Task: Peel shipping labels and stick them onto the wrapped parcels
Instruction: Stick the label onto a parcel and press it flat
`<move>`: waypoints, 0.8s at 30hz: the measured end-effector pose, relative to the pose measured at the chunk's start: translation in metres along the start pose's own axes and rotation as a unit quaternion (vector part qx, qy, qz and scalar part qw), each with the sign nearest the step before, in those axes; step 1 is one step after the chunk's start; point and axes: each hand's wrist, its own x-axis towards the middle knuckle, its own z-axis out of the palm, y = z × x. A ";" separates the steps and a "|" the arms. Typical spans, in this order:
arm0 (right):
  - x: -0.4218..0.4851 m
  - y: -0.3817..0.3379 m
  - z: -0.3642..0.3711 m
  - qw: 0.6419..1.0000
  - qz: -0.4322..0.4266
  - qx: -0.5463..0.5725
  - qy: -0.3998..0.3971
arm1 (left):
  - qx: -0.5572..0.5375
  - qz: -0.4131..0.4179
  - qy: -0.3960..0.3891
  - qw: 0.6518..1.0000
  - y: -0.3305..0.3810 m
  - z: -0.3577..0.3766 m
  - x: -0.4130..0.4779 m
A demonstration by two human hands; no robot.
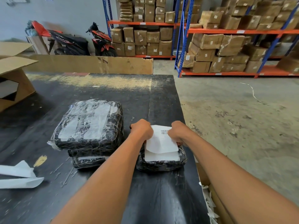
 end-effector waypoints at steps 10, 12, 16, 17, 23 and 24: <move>-0.015 0.011 -0.006 0.985 0.012 0.170 0.016 | -0.252 -0.019 0.053 0.966 -0.020 0.012 -0.032; -0.021 0.014 -0.007 0.984 0.008 0.176 0.015 | -0.262 -0.016 0.050 0.964 -0.024 0.016 -0.038; -0.031 0.021 -0.001 0.979 0.004 0.202 0.010 | -0.317 -0.032 0.042 0.947 -0.033 0.023 -0.048; -0.032 0.024 0.000 0.976 0.004 0.215 0.011 | -0.320 -0.032 0.038 0.946 -0.036 0.025 -0.049; -0.048 0.035 0.012 0.976 -0.011 0.216 0.039 | -0.338 -0.025 0.037 0.940 -0.047 0.028 -0.057; -0.051 0.036 0.015 0.977 -0.018 0.206 0.051 | -0.335 -0.023 0.042 0.941 -0.048 0.029 -0.059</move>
